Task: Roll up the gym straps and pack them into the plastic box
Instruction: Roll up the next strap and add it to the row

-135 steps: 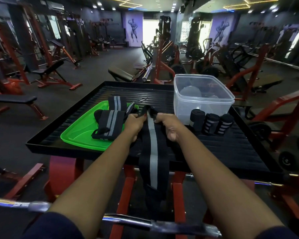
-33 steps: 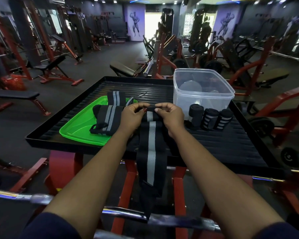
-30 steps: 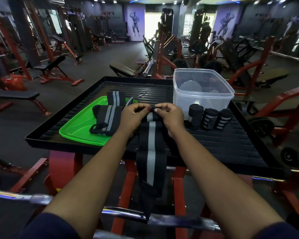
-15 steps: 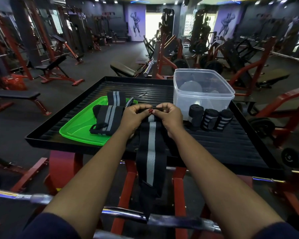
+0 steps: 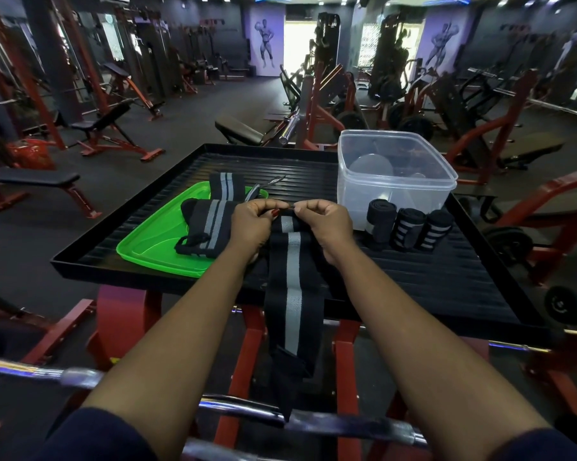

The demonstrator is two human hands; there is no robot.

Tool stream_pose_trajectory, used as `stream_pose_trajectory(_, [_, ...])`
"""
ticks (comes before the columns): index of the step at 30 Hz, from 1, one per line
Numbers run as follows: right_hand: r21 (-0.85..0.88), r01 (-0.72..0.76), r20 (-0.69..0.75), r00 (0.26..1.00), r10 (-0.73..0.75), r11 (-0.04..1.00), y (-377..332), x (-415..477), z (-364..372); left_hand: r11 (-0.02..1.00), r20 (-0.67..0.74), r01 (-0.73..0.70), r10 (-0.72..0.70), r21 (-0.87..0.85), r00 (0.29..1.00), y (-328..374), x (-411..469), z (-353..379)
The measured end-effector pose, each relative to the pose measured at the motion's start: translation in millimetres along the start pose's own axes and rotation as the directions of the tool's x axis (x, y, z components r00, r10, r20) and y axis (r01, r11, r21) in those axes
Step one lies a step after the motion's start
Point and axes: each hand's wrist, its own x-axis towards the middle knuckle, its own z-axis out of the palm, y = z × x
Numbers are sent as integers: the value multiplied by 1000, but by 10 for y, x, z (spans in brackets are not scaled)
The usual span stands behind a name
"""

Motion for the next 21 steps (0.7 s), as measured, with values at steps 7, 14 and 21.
stream_pose_trajectory(7, [-131,76,30,997,-73,988,10,10,-1,1000,58,10,-10,4,998,-34,19,0])
stream_pose_trajectory(14, [-174,158,20,987,-157,972,14,8,1,996,28,53,-51,-68,998,-12,3,3])
stream_pose_trajectory(21, [-120,153,19,988,-152,981,-38,-13,-10,997,40,22,-19,-69,999,-26,17,-25])
